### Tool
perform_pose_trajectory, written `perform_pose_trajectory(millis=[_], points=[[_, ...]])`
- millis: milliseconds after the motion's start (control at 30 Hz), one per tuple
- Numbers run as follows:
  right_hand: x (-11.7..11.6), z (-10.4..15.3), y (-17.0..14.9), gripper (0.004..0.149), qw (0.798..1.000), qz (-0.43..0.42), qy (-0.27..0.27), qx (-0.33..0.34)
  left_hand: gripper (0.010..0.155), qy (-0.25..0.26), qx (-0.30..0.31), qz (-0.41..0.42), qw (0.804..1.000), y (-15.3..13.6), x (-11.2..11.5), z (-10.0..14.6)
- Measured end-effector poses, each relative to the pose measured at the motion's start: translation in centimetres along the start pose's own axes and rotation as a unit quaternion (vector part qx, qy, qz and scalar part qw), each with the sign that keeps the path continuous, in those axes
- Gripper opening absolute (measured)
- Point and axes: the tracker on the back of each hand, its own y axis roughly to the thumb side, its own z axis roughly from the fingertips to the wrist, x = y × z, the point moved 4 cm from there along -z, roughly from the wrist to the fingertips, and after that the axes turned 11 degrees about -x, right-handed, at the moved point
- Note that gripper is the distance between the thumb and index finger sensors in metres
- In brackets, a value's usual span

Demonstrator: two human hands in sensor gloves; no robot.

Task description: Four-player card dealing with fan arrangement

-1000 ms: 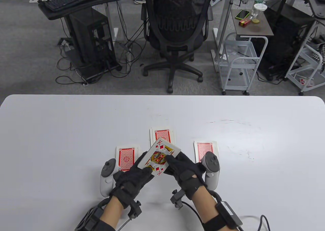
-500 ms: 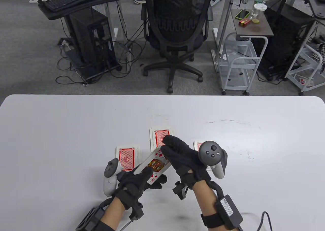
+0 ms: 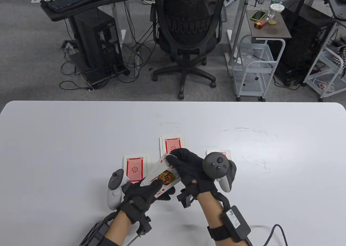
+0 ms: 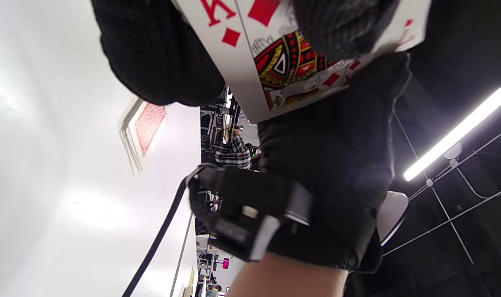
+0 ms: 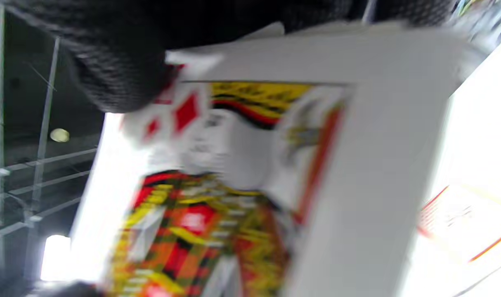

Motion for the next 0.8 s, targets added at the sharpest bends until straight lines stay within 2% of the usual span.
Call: perform_pose_trajectory(millis=[67,100,167,233,267,300,367,400,500,533,633,700,733,800], points=[[-0.1,-0.2,0.0,0.037,1.0,-0.02,0.017,0.002,0.057,0.014,-0.014,0.005,1.0,-0.1,-0.4,0.1],[-0.1,-0.4,0.2,0.037,0.999,-0.021,0.03,0.021,0.056,0.01,-0.017,-0.004,1.0,-0.1,-0.5,0.2],[-0.1,-0.5,0.0,0.038,0.999,-0.014,0.038,0.01,0.053,0.002,-0.014,-0.008,1.0,0.0,-0.5,0.3],[0.1,-0.3,-0.8,0.046,1.0,-0.004,0.01,-0.02,0.052,0.004,-0.011,-0.012,1.0,0.1,-0.4,0.3],[0.2,-0.2,-0.8,0.042,1.0,0.012,-0.012,-0.016,0.052,0.003,-0.01,-0.003,1.0,0.1,-0.3,0.3],[0.1,-0.3,-0.8,0.038,1.0,0.023,-0.011,-0.008,0.052,0.006,-0.013,-0.004,1.0,0.0,-0.3,0.3],[-0.1,-0.5,-0.6,0.037,1.0,-0.009,0.016,0.015,0.052,0.017,-0.015,-0.01,1.0,-0.2,-0.6,0.4],[-0.3,-0.6,-0.9,0.038,0.999,-0.027,0.041,-0.002,0.052,0.022,-0.014,0.0,1.0,-0.2,-0.8,0.5],[-0.3,-0.7,-0.9,0.04,0.998,-0.032,0.053,0.005,0.052,0.021,-0.012,0.003,1.0,-0.2,-1.1,0.5],[-0.2,-0.7,-1.1,0.043,0.998,-0.035,0.054,-0.002,0.051,0.014,-0.008,0.006,1.0,-0.1,-1.0,0.5],[0.1,-0.6,-2.1,0.063,0.997,-0.035,0.038,-0.059,0.052,0.01,0.011,0.044,0.999,0.2,-0.7,0.5],[0.0,-0.6,-2.5,0.057,0.996,0.003,0.041,-0.074,0.052,0.011,0.018,0.047,0.999,0.5,-0.7,0.7],[0.0,-0.5,-2.5,0.044,0.997,0.016,0.026,-0.076,0.052,0.016,0.016,0.038,0.999,0.5,-0.7,0.7],[-0.5,-0.7,-2.3,0.041,0.998,-0.032,0.026,-0.047,0.053,0.017,0.02,0.048,0.999,0.3,-0.8,0.8]])
